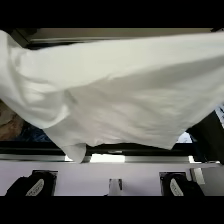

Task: Fold the shirts.

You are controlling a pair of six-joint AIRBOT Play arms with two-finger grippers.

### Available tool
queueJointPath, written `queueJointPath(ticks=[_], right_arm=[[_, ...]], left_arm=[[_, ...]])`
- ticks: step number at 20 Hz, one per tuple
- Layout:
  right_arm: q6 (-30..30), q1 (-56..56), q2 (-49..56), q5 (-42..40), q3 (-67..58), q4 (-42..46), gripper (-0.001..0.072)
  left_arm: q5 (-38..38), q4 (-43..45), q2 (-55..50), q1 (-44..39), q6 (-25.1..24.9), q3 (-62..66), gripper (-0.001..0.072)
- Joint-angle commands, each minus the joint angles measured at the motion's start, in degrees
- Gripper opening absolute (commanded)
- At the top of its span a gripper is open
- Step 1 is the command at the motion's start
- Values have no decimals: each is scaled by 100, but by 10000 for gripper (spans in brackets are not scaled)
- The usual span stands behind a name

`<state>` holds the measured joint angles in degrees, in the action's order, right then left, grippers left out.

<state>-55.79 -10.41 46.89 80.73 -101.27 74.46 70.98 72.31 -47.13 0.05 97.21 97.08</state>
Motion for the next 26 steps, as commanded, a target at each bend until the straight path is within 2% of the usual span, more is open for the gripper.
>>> queueJointPath(ticks=[1, 4, 7, 10, 12, 13, 14, 15, 16, 17, 18, 20, 22, 24, 26], right_arm=[[-57, -2, 857, 1167, 876, -326, 20], [-39, -2, 1528, 15, 2131, -603, 20], [-256, -2, 2190, -1329, 2433, -719, 21], [-960, -2, 2656, -2337, 2433, -892, 21], [-1108, -2, 2907, -2621, 2433, -1287, 22], [-1106, 0, 3032, -2636, 2433, -1480, 35], [-1060, 4, 3161, -2575, 2433, -1624, 93], [-988, 2, 3265, -2468, 2433, -1705, 187], [-905, 2, 3303, -2345, 2433, -1696, 358], [-693, -11, 3303, -2129, 2424, -1665, 558], [-407, -44, 3292, -1738, 2389, -1528, 615], [-175, -153, 3300, -658, 2380, -901, 611], [66, -260, 3298, 186, 2586, -496, 606], [334, -251, 3285, 743, 3003, -511, 587], [319, -254, 3193, 776, 3442, -632, 589]], left_arm=[[109, -280, -13, -103, 52, -1655, 28], [-1628, -1027, -129, -428, 52, -3705, 29], [-3272, -1869, -675, -601, 52, -4557, 29], [-3945, -2179, -1499, -699, -20, -4424, 29], [-4059, -2218, -2006, -857, -258, -4234, 30], [-4026, -2225, -2238, -953, -293, -4170, 32], [-3965, -2225, -2444, -1058, -291, -4148, 67], [-3849, -2225, -2581, -1128, -291, -4142, 69], [-3609, -2223, -2653, -1145, -367, -4131, 120], [-3244, -2216, -2647, -1073, -605, -4111, 367], [-2562, -2103, -2640, -881, -782, -4024, 720], [-892, -1244, -2636, -284, -804, -3805, 720], [297, -361, -2618, 337, -804, -3783, 551], [824, -136, -2618, 763, -944, -3963, 551], [717, -136, -2621, 896, -1021, -4286, 551]])
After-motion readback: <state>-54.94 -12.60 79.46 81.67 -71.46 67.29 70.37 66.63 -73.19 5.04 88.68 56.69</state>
